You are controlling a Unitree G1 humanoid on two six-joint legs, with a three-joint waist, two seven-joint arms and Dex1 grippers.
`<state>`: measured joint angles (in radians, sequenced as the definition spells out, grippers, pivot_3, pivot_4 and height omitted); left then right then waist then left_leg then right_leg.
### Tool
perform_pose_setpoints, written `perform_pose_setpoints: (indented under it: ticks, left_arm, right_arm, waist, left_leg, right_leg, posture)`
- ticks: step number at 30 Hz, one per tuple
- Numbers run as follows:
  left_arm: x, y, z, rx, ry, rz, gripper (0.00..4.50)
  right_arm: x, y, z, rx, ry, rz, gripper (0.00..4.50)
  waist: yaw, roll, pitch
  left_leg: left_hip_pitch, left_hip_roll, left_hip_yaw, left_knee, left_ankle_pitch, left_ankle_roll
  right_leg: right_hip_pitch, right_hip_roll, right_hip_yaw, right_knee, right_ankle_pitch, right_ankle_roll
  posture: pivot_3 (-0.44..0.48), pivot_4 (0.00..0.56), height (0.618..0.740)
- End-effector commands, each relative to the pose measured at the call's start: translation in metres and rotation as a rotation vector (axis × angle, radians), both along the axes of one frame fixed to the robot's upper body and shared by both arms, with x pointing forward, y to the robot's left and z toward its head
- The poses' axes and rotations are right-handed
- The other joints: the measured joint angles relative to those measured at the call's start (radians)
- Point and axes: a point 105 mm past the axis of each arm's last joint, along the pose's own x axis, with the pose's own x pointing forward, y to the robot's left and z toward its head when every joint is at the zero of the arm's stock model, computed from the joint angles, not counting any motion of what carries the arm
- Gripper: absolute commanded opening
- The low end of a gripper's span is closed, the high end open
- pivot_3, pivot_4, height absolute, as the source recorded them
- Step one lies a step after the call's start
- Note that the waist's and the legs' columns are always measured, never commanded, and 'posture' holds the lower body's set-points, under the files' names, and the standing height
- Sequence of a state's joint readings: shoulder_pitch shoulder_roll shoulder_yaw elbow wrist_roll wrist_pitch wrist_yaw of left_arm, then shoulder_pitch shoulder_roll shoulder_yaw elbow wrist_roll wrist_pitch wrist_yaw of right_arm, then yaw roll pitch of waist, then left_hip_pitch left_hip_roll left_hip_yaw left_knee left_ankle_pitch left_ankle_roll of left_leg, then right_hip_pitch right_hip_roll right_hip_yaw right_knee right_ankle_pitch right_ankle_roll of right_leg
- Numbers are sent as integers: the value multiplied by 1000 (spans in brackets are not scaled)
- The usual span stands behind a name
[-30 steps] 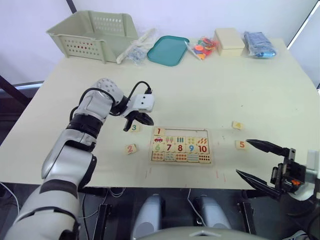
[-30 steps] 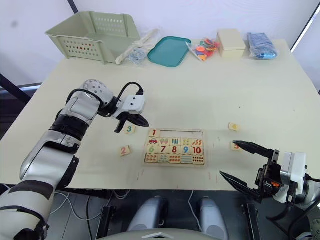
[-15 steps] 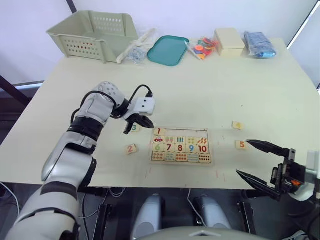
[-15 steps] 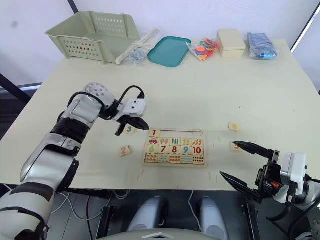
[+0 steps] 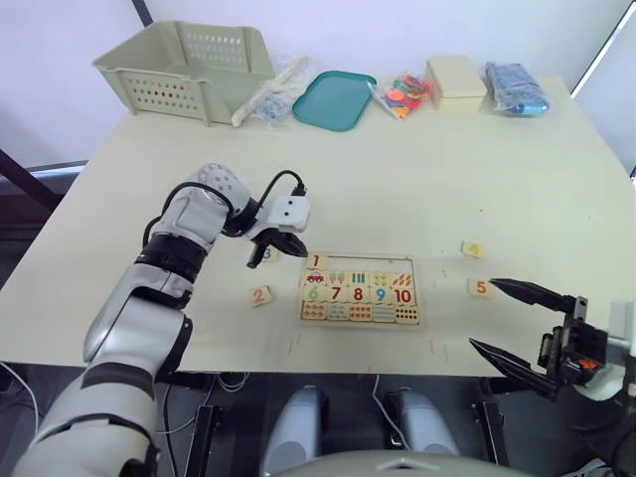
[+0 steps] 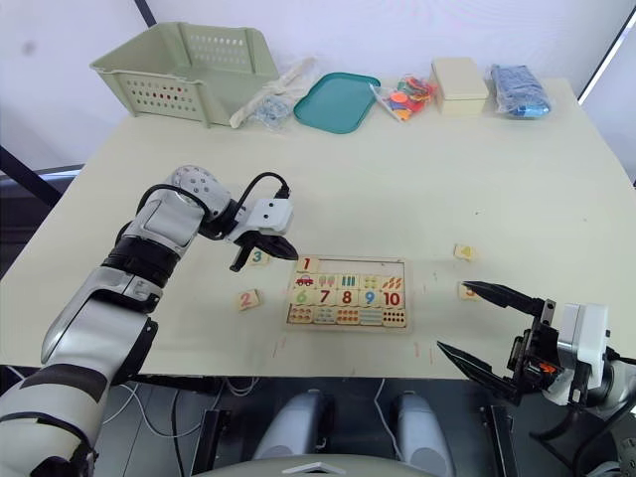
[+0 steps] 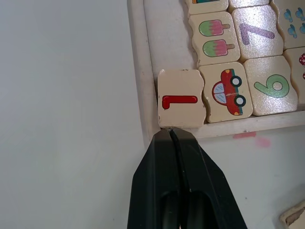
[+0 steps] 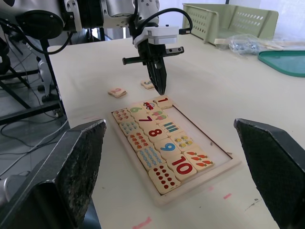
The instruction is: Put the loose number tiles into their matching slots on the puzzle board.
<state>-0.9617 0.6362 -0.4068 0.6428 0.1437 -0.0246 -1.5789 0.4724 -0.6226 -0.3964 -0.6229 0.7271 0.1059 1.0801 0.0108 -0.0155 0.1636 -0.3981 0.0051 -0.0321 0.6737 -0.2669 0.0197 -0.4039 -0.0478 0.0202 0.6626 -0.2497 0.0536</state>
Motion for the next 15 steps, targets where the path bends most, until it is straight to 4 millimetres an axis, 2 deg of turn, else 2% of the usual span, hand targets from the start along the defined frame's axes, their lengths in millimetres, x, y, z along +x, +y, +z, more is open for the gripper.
perform_pose_setpoints:
  ticks: [1,15]
  left_arm:
    - [-6,-2,1,10,20,-39,23]
    - [-9,-2,-1,12,33,-46,23]
  right_arm:
    - [-3,4,8,4,-40,17,4500]
    - [-3,5,8,4,-38,18,4500]
  waist:
    - [0,0,0]
    - [0,0,0]
  left_leg:
    - [0,0,0,0,0,0]
    - [0,0,0,0,0,0]
  right_leg:
    - [0,0,0,0,0,0]
    - [0,0,0,0,0,0]
  posture:
    - [0,150,740]
    - [0,150,740]
